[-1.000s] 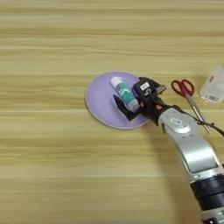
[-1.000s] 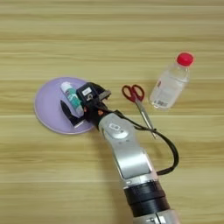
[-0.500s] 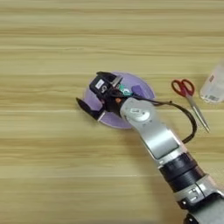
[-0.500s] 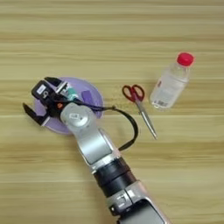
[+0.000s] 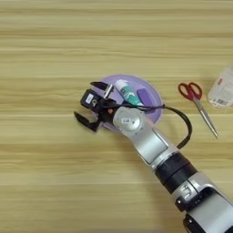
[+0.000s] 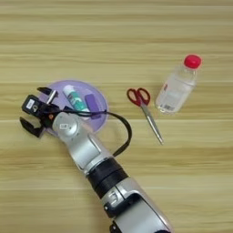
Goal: Move the objects on the table
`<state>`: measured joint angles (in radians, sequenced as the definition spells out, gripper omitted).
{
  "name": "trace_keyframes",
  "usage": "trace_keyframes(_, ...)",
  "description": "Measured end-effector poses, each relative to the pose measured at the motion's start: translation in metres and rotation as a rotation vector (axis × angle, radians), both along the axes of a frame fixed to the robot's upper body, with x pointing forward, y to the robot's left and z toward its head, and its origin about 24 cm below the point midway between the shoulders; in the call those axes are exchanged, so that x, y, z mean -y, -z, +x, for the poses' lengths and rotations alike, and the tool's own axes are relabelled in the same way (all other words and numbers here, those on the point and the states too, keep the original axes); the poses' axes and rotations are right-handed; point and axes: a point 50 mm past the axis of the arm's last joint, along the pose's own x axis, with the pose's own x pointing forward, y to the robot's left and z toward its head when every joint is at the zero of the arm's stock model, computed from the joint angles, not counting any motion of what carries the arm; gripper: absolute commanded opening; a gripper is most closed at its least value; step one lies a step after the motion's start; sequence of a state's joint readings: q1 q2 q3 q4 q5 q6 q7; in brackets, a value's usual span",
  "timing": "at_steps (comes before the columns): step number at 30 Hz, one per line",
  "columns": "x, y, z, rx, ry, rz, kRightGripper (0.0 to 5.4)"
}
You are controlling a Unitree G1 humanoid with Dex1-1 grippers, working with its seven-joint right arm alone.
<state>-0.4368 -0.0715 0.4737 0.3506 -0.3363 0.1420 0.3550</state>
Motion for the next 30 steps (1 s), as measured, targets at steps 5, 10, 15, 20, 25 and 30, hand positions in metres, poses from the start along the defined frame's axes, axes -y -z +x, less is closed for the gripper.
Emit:
trace_keyframes(5,0.014,0.004,0.004,0.020,0.014,-0.046,5.34)
trace_keyframes(10,0.025,0.003,0.007,0.043,0.024,-0.070,5.34)
trace_keyframes(15,0.035,0.003,0.010,0.046,0.053,-0.075,5.34)
trace_keyframes(20,0.043,0.004,0.011,0.037,0.081,-0.063,5.34)
trace_keyframes(25,0.046,0.004,0.008,0.036,0.086,-0.055,5.34)
trace_keyframes(30,0.047,-0.003,-0.003,0.043,0.085,-0.024,5.34)
